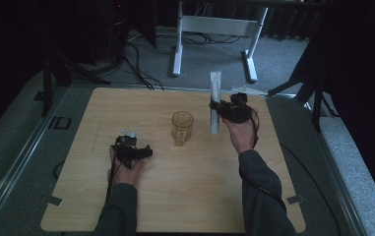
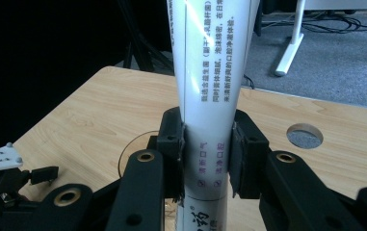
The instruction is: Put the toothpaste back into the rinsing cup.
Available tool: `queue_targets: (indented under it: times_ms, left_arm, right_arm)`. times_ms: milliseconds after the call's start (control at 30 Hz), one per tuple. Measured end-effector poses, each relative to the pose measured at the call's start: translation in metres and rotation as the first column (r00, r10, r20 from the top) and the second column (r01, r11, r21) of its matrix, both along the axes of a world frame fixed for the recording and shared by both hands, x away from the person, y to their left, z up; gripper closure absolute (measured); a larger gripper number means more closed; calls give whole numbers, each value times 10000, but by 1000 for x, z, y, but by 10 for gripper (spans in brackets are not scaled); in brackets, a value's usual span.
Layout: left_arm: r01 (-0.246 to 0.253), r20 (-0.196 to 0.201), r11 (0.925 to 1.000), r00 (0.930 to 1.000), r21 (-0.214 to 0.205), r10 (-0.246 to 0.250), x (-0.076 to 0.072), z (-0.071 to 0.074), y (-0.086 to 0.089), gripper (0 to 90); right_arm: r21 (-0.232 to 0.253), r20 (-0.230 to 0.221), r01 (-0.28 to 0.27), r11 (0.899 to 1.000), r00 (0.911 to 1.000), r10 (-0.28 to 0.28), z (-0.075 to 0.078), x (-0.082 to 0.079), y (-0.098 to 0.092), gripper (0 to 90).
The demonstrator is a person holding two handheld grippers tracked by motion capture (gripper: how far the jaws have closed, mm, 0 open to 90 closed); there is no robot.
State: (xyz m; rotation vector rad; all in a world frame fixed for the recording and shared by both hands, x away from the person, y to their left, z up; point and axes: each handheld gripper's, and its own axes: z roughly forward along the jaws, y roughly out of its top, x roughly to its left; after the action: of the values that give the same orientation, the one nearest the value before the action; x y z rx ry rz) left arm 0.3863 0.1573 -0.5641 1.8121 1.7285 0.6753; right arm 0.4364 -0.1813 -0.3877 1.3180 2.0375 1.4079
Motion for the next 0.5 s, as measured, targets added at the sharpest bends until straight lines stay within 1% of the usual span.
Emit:
queue_targets:
  times_ms: [200,500]
  left_arm:
    - [-3,0,10000,10000,7,3,0,0,0,20]
    - [-1,0,10000,10000,8,1,0,0,0,20]
  right_arm:
    - [172,39,20,9999,10000,-21,1,2,1,706]
    - [193,98,-7,9998,10000,5,1,5,6,706]
